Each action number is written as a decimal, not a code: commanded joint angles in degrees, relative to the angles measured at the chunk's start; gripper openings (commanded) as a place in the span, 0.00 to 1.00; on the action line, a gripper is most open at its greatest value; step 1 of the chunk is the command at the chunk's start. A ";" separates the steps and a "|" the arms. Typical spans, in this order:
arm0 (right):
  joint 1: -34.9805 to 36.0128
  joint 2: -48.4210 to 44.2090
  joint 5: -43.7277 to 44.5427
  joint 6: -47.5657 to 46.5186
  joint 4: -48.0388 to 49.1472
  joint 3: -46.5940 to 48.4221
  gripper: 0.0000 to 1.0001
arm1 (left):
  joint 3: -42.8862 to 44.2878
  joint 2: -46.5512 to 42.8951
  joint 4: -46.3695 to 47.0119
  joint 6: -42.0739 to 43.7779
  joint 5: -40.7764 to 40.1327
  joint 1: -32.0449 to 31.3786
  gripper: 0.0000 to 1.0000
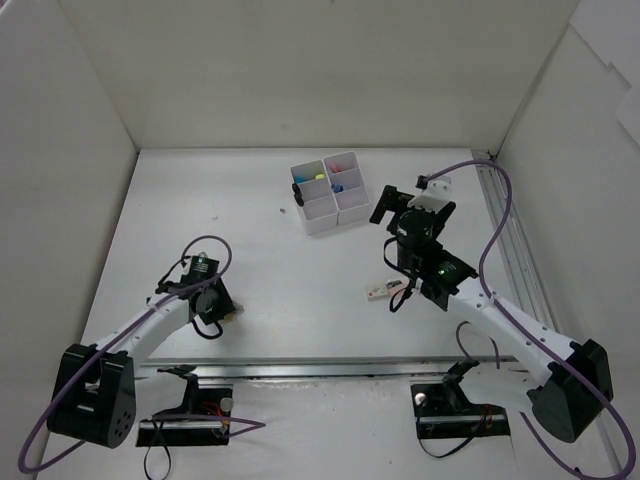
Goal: Sort the stationery into containers
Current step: Pick up the stationery from the center of the board, then place the stationery in the storage box.
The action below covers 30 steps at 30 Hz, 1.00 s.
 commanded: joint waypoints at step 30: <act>-1.38 -9.90 -6.23 -13.71 1.13 -8.17 0.98 | 45.90 20.05 10.90 54.05 20.65 -18.27 0.00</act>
